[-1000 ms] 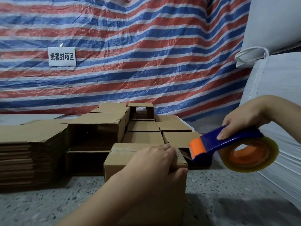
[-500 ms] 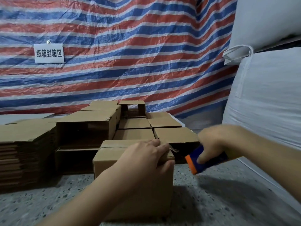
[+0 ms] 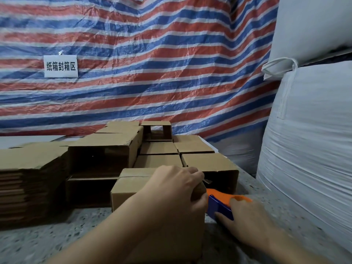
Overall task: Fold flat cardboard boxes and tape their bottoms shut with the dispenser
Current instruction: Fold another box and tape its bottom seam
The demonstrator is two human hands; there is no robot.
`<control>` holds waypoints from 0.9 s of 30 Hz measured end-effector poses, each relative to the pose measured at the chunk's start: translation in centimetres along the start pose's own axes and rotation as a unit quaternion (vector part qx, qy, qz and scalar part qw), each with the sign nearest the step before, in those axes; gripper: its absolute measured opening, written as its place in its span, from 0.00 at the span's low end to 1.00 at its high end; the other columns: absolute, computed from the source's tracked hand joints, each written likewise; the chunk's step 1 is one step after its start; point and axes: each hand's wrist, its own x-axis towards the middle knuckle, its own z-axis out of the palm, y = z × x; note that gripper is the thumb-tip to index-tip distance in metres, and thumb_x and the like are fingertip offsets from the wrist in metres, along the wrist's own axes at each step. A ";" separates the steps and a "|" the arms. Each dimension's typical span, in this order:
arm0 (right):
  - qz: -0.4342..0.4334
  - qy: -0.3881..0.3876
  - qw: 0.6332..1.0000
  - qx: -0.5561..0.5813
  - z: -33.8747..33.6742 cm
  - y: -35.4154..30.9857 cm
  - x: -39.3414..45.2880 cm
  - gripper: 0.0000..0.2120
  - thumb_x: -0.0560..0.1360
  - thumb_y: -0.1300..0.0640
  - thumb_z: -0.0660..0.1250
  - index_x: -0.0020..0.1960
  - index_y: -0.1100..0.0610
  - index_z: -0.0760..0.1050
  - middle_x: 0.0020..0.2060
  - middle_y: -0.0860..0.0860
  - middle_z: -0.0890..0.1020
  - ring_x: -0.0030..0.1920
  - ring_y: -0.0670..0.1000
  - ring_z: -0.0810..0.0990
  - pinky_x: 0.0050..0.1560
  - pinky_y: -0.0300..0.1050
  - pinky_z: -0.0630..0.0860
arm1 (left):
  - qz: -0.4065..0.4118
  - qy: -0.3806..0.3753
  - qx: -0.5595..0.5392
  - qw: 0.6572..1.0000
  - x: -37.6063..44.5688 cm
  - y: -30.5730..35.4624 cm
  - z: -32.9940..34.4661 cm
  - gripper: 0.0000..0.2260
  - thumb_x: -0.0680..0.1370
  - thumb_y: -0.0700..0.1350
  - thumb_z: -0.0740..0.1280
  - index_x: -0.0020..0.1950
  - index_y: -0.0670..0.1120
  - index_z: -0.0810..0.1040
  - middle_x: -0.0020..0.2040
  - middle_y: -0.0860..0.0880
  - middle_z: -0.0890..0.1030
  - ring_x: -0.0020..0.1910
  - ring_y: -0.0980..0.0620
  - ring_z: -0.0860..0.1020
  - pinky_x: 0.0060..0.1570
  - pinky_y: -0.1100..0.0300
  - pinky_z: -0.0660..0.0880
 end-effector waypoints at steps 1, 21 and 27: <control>0.014 -0.001 1.000 -0.001 -0.5 -0.2 0.0 0.27 0.76 0.26 0.49 0.44 0.47 0.71 0.41 0.46 0.79 0.42 0.47 0.78 0.48 0.46 0.73 | 0.003 0.002 -0.002 1.000 0.0 -0.1 0.0 0.20 0.79 0.62 0.54 0.63 0.53 0.74 0.57 0.54 0.79 0.47 0.53 0.79 0.44 0.57 0.80; 0.191 -0.191 0.601 0.753 -4.6 -7.0 1.0 0.19 0.79 0.42 0.64 0.54 0.55 0.86 0.53 0.60 0.86 0.58 0.61 0.84 0.58 0.55 0.79 | 0.014 0.023 0.054 0.998 -0.1 -0.3 0.7 0.24 0.77 0.66 0.45 0.62 0.57 0.72 0.56 0.56 0.76 0.50 0.51 0.73 0.40 0.55 0.74; 0.196 -0.109 0.618 0.754 -4.2 -8.0 0.3 0.19 0.81 0.44 0.62 0.56 0.57 0.83 0.50 0.58 0.86 0.53 0.60 0.84 0.44 0.51 0.79 | -0.002 0.014 0.062 0.998 -0.1 0.1 0.8 0.25 0.77 0.66 0.43 0.59 0.56 0.73 0.55 0.55 0.74 0.49 0.51 0.71 0.39 0.55 0.73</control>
